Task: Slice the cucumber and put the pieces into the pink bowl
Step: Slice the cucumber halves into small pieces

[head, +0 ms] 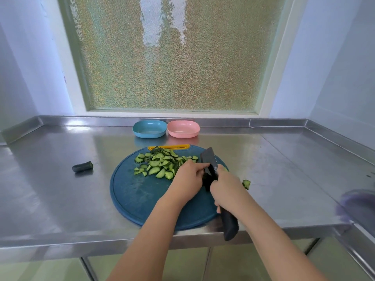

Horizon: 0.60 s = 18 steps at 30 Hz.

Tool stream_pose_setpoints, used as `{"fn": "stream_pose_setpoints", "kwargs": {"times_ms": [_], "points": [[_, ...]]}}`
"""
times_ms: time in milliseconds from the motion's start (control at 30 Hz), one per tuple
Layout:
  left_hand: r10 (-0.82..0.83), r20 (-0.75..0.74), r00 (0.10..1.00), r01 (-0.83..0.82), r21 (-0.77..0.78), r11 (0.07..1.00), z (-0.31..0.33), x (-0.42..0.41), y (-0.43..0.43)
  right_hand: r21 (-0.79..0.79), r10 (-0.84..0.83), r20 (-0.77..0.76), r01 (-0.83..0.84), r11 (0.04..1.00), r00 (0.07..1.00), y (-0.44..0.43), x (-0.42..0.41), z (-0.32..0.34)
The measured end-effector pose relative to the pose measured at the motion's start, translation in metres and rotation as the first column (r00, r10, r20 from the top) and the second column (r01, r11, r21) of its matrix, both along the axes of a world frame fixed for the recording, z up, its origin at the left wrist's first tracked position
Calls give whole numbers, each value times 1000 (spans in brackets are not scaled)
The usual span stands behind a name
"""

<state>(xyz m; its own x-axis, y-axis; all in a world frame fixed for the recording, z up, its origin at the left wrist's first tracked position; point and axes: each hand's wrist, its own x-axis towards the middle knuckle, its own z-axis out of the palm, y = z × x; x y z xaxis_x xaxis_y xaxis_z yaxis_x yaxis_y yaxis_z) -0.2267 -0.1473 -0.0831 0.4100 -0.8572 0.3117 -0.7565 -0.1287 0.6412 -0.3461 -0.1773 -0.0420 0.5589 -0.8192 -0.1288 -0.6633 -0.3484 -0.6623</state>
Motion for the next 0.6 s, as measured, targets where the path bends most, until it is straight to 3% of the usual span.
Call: {"fn": "stream_pose_setpoints", "kwargs": {"times_ms": [300, 600], "points": [[-17, -9, 1000, 17, -46, 999, 0, 0, 4, 387, 16, 38, -30, 922, 999, -31, -4, 31], [-13, -9, 1000, 13, -65, 998, -2, 1, 3, 416, -19, 107, -28, 909, 994, -26, -2, 26]]}}
